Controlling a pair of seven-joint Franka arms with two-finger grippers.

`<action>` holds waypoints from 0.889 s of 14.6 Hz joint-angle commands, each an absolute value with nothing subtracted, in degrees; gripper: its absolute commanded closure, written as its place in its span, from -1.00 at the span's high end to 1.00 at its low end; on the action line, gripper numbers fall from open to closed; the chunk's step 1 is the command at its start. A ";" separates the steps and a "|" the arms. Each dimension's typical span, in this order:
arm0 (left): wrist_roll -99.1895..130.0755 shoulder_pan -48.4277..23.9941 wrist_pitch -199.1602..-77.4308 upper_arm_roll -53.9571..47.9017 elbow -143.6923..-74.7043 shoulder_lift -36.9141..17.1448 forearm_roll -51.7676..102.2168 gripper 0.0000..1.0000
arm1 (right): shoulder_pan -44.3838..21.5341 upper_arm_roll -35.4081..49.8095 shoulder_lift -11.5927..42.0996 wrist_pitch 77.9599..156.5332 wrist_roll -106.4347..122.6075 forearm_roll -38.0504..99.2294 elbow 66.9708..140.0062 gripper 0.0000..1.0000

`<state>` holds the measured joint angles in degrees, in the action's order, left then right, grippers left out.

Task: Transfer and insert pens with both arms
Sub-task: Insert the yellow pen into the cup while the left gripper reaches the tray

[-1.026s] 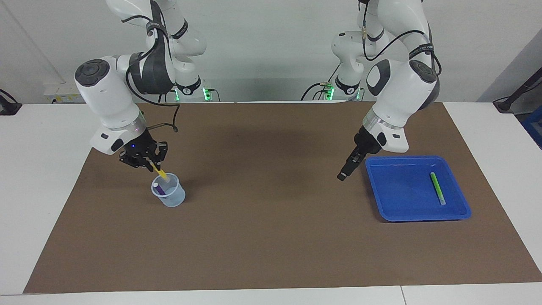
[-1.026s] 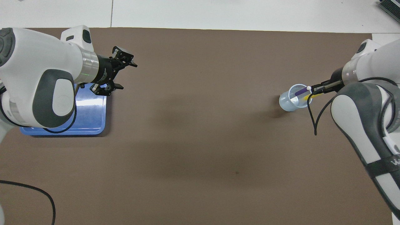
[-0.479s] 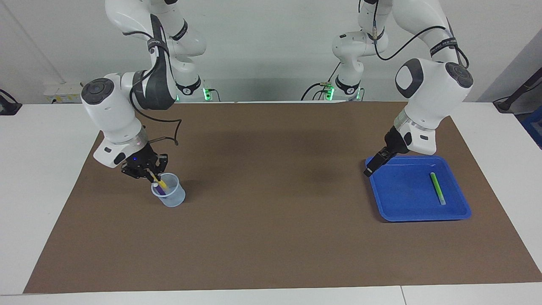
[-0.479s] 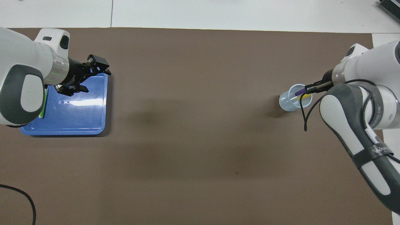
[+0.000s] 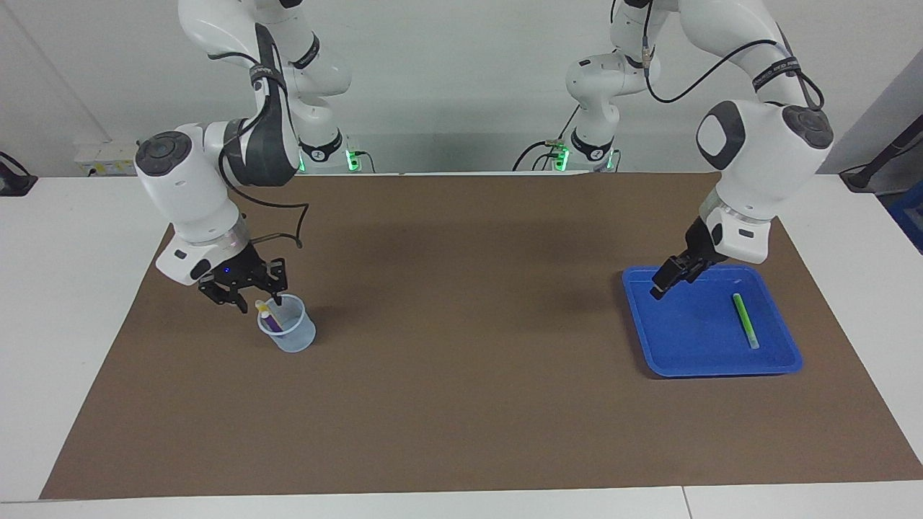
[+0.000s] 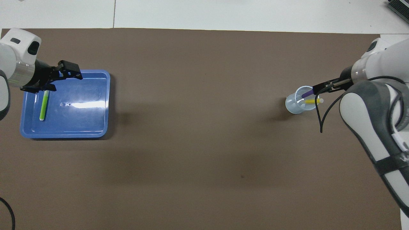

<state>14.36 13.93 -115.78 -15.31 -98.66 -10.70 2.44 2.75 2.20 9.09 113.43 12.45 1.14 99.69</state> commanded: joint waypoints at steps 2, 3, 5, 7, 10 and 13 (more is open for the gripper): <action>3.98 15.99 -116.63 -15.47 -100.11 -9.84 -0.44 1.00 | 4.48 2.55 5.81 108.11 11.51 1.14 97.65 1.00; 1.52 16.87 -117.07 -15.47 -100.19 -10.19 -0.70 1.00 | 4.57 2.55 5.02 107.58 11.51 1.14 97.56 1.00; -3.58 17.40 -118.38 -15.47 -100.11 -11.95 -4.73 1.00 | 4.83 2.37 3.17 106.71 11.69 1.23 97.56 1.00; -7.01 19.07 -119.79 -15.47 -99.67 -13.96 -6.41 1.00 | 5.62 2.46 2.11 102.33 11.69 1.32 95.03 1.00; -12.12 19.86 -123.47 -15.47 -99.58 -17.21 -9.74 1.00 | 6.15 2.37 1.41 99.05 11.60 1.06 93.95 1.00; -14.14 22.41 -127.87 -15.47 -99.58 -21.26 -12.83 1.00 | 5.72 2.55 0.53 99.67 11.52 0.44 95.71 1.00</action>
